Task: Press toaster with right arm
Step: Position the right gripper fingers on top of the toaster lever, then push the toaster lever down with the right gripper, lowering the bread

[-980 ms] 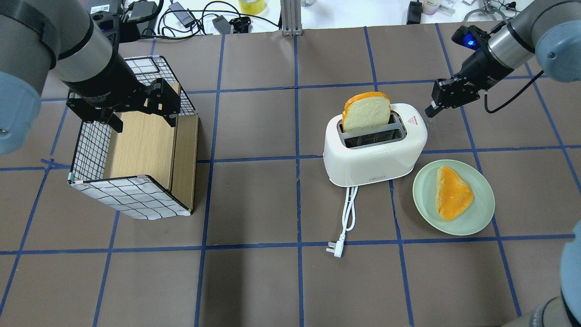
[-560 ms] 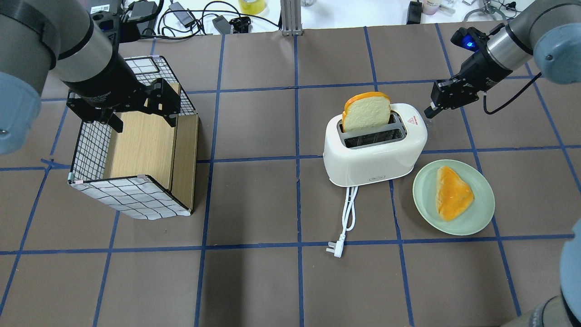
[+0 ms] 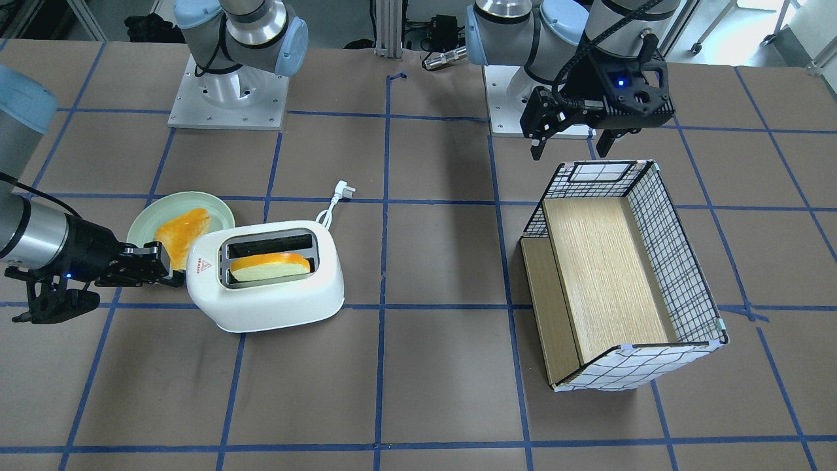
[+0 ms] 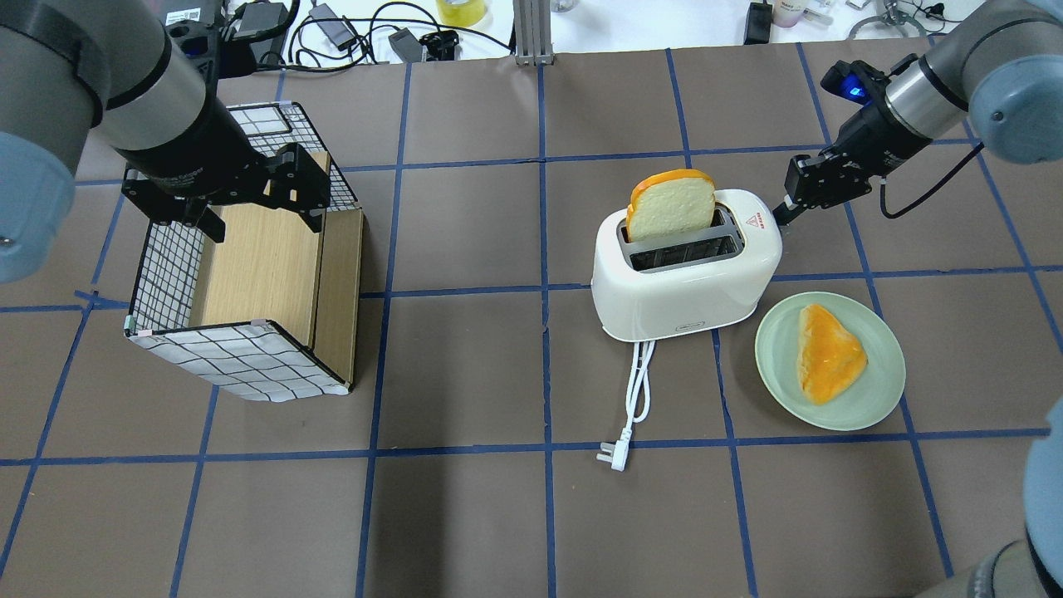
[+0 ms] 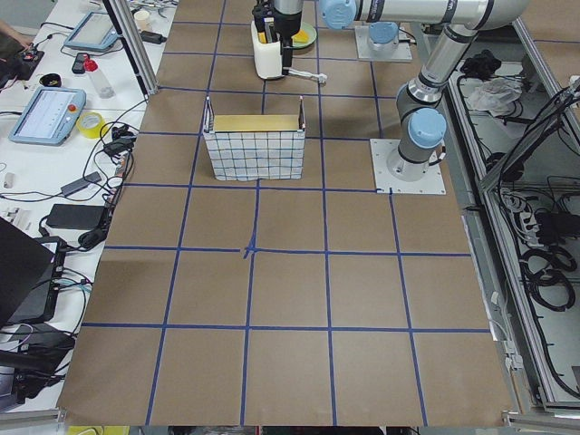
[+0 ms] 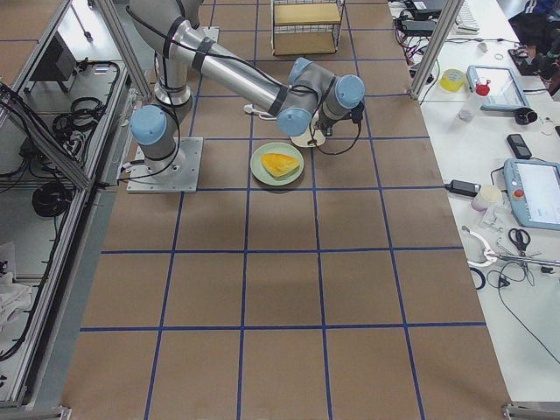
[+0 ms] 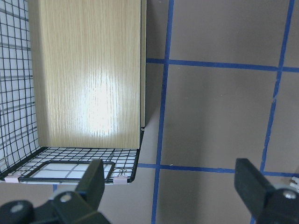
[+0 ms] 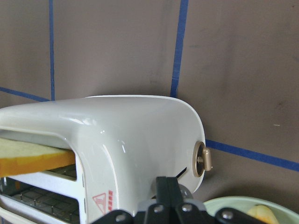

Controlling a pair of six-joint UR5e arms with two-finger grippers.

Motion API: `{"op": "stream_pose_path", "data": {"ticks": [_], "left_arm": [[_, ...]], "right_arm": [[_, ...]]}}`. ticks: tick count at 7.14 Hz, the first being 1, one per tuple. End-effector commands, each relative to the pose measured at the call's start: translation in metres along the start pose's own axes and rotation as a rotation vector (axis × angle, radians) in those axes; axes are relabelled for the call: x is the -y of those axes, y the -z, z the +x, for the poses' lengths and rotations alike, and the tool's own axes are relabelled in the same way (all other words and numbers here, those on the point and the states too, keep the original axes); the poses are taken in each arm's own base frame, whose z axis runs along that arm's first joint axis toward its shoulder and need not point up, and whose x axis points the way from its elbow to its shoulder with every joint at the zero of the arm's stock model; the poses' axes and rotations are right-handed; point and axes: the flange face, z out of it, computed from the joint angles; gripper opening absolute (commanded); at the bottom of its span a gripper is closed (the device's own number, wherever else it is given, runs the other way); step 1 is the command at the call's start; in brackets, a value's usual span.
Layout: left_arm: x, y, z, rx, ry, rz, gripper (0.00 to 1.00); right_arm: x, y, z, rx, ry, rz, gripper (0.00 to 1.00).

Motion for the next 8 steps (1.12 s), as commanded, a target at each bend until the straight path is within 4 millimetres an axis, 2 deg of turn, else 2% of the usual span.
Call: {"op": "stream_pose_path", "data": {"ticks": [1, 5, 8], "left_arm": [[0.000, 0.000, 0.000, 0.000, 0.000, 0.000, 1.00], [0.000, 0.000, 0.000, 0.000, 0.000, 0.000, 1.00], [0.000, 0.000, 0.000, -0.001, 0.000, 0.000, 1.00]], "right_arm": [[0.000, -0.007, 0.003, 0.003, -0.004, -0.009, 0.00], [-0.001, -0.013, 0.007, -0.006, 0.003, -0.002, 0.00], [-0.005, -0.029, 0.013, -0.016, 0.009, 0.012, 0.00]]}}
